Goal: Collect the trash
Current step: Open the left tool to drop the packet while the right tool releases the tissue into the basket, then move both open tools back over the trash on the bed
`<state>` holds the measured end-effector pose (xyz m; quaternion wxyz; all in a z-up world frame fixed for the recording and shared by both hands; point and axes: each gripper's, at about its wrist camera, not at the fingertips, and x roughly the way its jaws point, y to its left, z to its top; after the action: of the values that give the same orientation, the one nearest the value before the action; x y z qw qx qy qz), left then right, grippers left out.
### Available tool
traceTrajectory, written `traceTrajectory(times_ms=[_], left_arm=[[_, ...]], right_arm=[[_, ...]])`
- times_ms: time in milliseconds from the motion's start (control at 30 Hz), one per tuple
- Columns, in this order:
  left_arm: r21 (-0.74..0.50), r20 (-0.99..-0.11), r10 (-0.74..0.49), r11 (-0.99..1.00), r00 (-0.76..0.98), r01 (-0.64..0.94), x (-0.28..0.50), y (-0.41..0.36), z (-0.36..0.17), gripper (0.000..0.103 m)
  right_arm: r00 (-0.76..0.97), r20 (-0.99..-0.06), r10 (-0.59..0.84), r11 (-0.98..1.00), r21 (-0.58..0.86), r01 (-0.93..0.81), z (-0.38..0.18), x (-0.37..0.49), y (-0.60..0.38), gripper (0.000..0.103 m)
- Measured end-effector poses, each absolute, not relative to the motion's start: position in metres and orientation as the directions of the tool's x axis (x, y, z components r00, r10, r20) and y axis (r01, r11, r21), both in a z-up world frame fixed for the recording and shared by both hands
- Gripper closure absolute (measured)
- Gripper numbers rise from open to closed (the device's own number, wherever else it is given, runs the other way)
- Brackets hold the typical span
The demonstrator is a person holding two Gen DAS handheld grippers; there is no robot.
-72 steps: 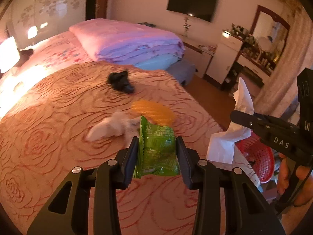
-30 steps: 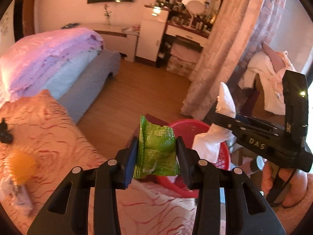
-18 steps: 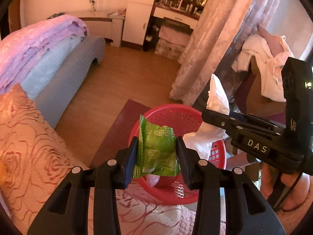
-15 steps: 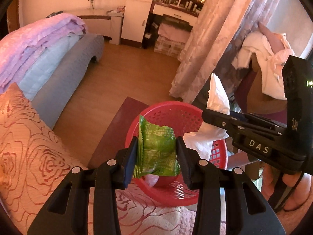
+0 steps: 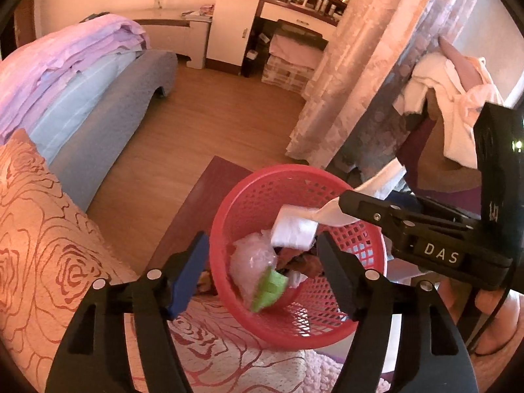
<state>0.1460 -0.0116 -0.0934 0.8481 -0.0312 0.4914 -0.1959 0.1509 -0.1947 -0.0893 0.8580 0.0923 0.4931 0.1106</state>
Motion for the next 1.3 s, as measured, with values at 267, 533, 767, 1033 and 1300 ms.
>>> traceTrajectory(times_ms=[267, 533, 767, 1033, 1300], left_arm=[[-0.246, -0.81, -0.344, 0.934, 0.474, 0.258, 0.145, 0.009, -0.085, 0.036], [-0.219, -0.794, -0.301, 0.952, 0.529, 0.213, 0.137, 0.03, -0.07, 0.034], [-0.191, -0.779, -0.263, 0.964, 0.569, 0.185, 0.128, 0.043, -0.061, 0.033], [-0.192, -0.776, -0.238, 0.971, 0.584, 0.141, 0.12, 0.062, -0.059, 0.033], [-0.19, -0.771, -0.202, 0.978, 0.604, 0.084, 0.107, 0.089, -0.054, 0.033]], right_arm=[[0.504, -0.821, 0.268, 0.962, 0.255, -0.096, -0.085, 0.149, -0.194, 0.041], [0.52, -0.812, 0.264, 0.963, 0.247, -0.103, -0.077, 0.148, -0.193, 0.041], [0.531, -0.801, 0.276, 0.961, 0.246, -0.128, -0.071, 0.146, -0.185, 0.04], [0.533, -0.789, 0.304, 0.953, 0.247, -0.177, -0.068, 0.142, -0.164, 0.039], [0.529, -0.779, 0.336, 0.94, 0.24, -0.243, -0.062, 0.139, -0.133, 0.038]])
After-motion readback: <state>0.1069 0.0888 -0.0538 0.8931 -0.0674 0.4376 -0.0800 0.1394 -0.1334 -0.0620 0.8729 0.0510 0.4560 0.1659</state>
